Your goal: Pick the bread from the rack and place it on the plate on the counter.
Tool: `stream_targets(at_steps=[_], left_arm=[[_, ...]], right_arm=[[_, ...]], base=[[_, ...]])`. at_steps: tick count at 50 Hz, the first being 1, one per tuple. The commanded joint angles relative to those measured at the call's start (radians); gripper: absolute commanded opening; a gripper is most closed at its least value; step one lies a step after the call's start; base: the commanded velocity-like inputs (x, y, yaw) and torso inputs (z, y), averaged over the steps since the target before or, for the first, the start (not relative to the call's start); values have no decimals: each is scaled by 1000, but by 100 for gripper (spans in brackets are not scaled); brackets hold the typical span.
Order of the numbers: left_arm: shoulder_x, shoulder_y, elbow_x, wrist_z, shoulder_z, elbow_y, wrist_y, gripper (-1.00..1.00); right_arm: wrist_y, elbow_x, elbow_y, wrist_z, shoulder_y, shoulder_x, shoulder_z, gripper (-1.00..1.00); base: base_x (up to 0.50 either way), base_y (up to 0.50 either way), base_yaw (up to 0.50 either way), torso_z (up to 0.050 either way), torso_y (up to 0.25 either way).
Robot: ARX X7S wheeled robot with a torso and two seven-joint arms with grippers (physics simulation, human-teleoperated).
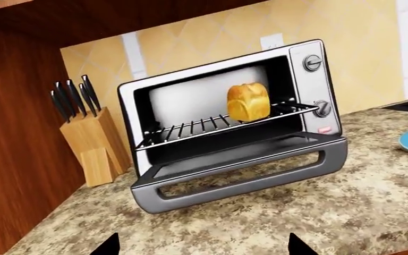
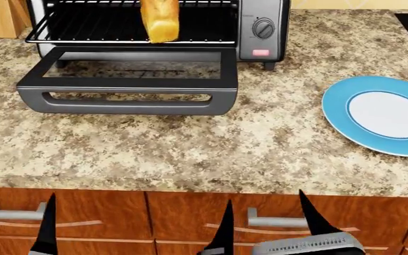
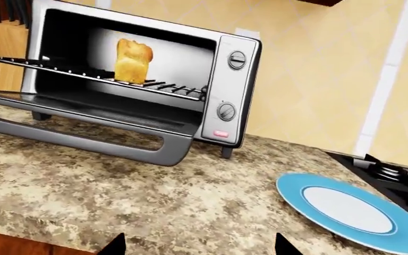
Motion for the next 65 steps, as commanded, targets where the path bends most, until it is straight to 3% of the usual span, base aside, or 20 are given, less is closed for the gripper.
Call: stream_targets(at_steps=[1, 5, 7, 8, 25, 35, 36, 37, 38, 40, 65], left_arm=[[-21, -94, -6, 28, -14, 111, -160, 100], [19, -118, 64, 109, -41, 111, -167, 100], [196, -132, 333, 368, -61, 111, -148, 100], [219, -149, 422, 445, -65, 111, -151, 100], [219, -390, 642, 621, 40, 111, -342, 100], [220, -576, 941, 832, 183, 111, -520, 100], [220, -630, 1071, 919, 244, 111, -585, 100], [219, -709, 1221, 1069, 394, 111, -726, 100], [213, -723, 1371, 1219, 505, 111, -772, 100], [208, -729, 1648, 1281, 523, 111, -784, 100], [210, -744, 1762, 1384, 526, 111, -786, 100]], right_arm=[[143, -24, -116, -2, 75, 14, -34, 100], [171, -30, -136, 0, 96, 16, -39, 100], [194, -36, -159, 0, 109, 21, -43, 100], [209, -38, -173, 0, 118, 23, -41, 100], [478, -79, -350, -24, 306, 57, -92, 100], [589, -97, -398, -31, 395, 68, -114, 100], [602, -103, -410, -29, 404, 71, -122, 100], [614, -105, -421, -30, 412, 72, -124, 100], [628, -108, -430, -29, 422, 71, -126, 100], [643, -112, -445, -31, 434, 70, -130, 100], [636, -167, -455, -66, 422, 53, -168, 100]], base=[[0, 0, 0, 0, 0], [0, 0, 0, 0, 0], [0, 0, 0, 0, 0], [0, 0, 0, 0, 0], [0, 0, 0, 0, 0], [3, 0, 0, 0, 0], [230, 0, 0, 0, 0], [309, 0, 0, 0, 0], [387, 0, 0, 0, 0], [406, 0, 0, 0, 0], [403, 0, 0, 0, 0]])
